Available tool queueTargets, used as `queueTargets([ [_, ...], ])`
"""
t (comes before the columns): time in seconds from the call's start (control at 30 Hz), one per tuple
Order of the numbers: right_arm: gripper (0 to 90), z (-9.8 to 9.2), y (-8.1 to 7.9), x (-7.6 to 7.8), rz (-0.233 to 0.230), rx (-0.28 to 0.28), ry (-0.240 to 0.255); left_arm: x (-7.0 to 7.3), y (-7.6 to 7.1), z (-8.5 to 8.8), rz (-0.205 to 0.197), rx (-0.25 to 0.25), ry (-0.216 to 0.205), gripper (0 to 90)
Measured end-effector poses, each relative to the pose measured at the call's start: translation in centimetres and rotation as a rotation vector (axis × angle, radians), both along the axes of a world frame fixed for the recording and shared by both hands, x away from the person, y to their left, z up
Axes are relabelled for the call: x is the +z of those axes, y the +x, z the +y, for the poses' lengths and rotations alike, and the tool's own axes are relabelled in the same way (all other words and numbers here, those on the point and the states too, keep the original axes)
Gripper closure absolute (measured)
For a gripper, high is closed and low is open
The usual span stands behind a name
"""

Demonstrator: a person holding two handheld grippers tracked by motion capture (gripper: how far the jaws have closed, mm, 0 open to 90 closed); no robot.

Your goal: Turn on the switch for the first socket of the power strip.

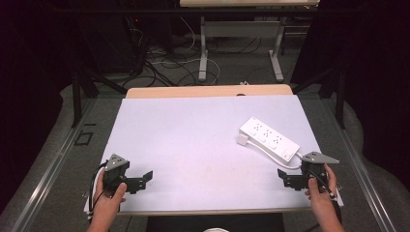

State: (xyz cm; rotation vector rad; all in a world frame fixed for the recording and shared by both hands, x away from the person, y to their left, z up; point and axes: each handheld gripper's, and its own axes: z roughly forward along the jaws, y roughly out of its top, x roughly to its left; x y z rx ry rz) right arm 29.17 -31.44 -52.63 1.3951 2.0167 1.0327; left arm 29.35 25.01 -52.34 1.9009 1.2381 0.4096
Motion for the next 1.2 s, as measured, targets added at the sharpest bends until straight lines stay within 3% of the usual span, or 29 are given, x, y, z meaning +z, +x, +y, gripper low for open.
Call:
queueTargets([
  [0.17,0.0,0.1,0.0,0.0,-0.013,-0.018,-0.009,-0.3,0.1,0.0,0.001,0.011,0.0,0.0],
  [0.5,0.0,0.9,-0.1,0.0,-0.008,0.001,-0.045,-0.3,0.1,0.0,-0.003,0.023,0.002,0.0],
  [0.73,0.0,1.4,0.0,0.3,-0.031,0.005,-0.066,-0.3,0.1,0.0,-0.001,0.027,0.019,0.0],
  [0.93,0.0,1.3,0.0,0.3,-0.011,0.028,-0.074,-0.3,0.1,-0.1,-0.007,0.036,0.011,0.0],
  [1.07,7.6,1.4,0.1,0.4,-0.014,0.056,-0.111,-0.2,0.1,-0.2,-0.011,0.031,0.014,0.0],
  [1.2,12.2,1.6,0.2,0.8,-0.007,0.053,-0.106,-0.2,0.1,-0.2,-0.016,0.031,0.026,0.0],
])
